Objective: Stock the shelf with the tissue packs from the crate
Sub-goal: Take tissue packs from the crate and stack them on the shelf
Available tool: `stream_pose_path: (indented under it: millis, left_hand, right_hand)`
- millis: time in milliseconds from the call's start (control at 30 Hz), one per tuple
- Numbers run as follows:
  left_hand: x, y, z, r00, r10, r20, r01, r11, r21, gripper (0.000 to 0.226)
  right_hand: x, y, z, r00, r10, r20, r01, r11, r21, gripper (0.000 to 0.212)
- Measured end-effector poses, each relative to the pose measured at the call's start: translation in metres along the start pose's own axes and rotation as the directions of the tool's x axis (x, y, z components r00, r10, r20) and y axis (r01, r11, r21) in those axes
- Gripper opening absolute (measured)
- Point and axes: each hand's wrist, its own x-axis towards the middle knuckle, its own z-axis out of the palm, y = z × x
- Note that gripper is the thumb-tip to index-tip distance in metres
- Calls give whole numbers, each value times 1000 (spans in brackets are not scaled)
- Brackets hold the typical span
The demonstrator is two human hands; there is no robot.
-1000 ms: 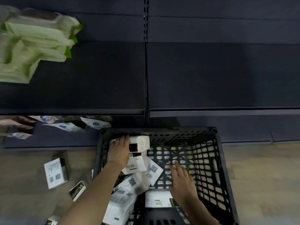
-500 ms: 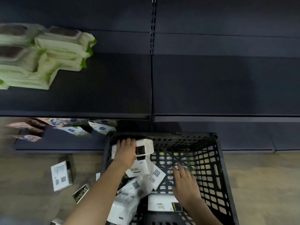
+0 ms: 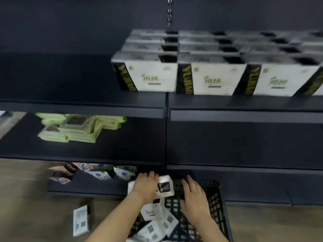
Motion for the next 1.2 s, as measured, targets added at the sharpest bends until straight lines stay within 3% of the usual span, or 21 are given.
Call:
stream_pose_path:
  millis: [133, 367, 467, 600, 833, 967, 1200]
  left_hand:
    - [-23, 8, -58, 997, 28, -69, -23, 997, 79, 62]
    - [-45, 15, -142, 989, 33, -144, -6, 984, 179, 70]
    - [-54, 11, -175, 984, 22, -177, 7, 987, 158, 68]
    - [-71, 4, -222, 982, 57, -182, -34, 992, 125, 63]
    - [-96, -10, -288, 968, 122, -219, -116, 992, 38, 52]
    - [-98, -17, -320, 968, 106, -226, -99, 994, 41, 80]
    - [-83, -25, -356, 969, 113, -221, -128, 990, -52, 89]
  right_hand:
    - [-1, -2, -38, 989, -64, -132, 59, 997, -41, 85]
    - [-11, 1, -104, 959, -148, -241, 129, 987, -92, 88]
    - [-12, 5, -138, 941, -162, -297, 147, 986, -72, 88]
    - [-17, 5, -183, 906, -299, -299, 288, 954, -79, 79]
    - [-14, 5, -234, 807, -381, -452, 394, 917, -69, 90]
    - [-5, 2, -258, 773, -373, -513, 390, 917, -81, 90]
    - [18, 0, -278, 730, -335, -596, 337, 935, -113, 88]
